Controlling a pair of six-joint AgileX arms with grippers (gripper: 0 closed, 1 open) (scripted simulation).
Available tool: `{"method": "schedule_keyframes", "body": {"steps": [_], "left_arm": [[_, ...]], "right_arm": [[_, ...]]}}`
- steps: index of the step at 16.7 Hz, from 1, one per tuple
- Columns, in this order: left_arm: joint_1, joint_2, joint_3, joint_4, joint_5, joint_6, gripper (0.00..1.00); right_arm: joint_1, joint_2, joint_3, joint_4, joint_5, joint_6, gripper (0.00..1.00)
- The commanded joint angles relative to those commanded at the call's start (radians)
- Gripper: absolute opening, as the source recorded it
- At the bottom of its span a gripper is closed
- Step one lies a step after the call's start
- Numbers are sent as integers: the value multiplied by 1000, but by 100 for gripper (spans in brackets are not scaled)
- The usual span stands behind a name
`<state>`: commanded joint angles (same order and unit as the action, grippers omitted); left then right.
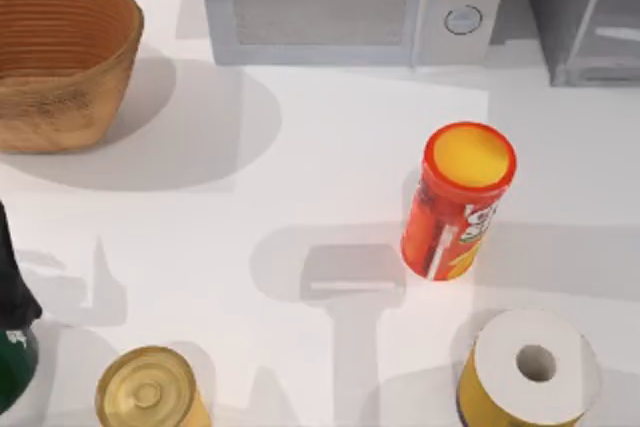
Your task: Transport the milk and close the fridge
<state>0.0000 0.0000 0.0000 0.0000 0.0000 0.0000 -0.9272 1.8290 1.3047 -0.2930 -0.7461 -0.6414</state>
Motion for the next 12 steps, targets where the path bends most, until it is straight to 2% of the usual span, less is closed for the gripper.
{"method": "schedule_keyframes", "body": {"steps": [3,6,12], "left_arm": [[0,0,0,0,0,0,100],[0,0,0,0,0,0,100],[0,0,0,0,0,0,100]], "right_arm": [[91,-24,-36,51,80,86,100],[244,-44,-103,103,175,208,100],[678,-123,-183,228,477,388,100]]}}
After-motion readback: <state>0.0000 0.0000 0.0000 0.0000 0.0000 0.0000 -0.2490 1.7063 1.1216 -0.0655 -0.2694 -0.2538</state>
